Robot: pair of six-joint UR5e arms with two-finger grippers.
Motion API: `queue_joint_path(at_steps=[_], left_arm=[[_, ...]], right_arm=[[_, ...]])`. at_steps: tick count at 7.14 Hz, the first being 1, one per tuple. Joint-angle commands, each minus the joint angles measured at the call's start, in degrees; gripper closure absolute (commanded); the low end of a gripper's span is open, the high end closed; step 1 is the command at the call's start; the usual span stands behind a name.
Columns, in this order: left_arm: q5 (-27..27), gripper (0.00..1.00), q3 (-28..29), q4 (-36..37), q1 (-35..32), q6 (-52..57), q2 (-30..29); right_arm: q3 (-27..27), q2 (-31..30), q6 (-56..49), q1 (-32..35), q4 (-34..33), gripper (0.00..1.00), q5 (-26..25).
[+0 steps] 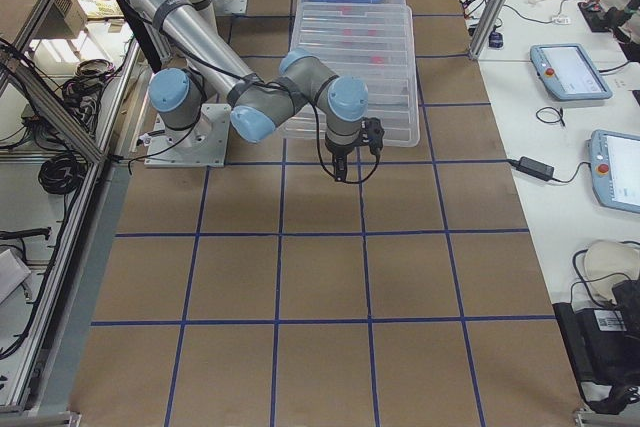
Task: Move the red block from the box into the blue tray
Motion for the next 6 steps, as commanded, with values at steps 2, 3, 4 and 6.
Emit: queue_joint_path(at_steps=[2,3,4,6], left_arm=[[-0.1,0.0,0.1,0.5,-0.1,0.0,-0.5],[-0.1,0.0,0.1,0.5,-0.1,0.0,-0.4],[0.0,0.0,0.1,0.4,-0.1,0.0,-0.4],[0.0,0.0,0.1,0.4,-0.1,0.0,-0.4]], right_arm=[[0.1,-0.1,0.7,0.0,0.1,0.0,0.1],[0.0,-0.2,0.7,0.0,0.1,0.0,0.2],[0.1,-0.3,0.8,0.1,0.1,0.0,0.2],[0.1,-0.8,2.9,0.5,0.5,0.0,0.2]])
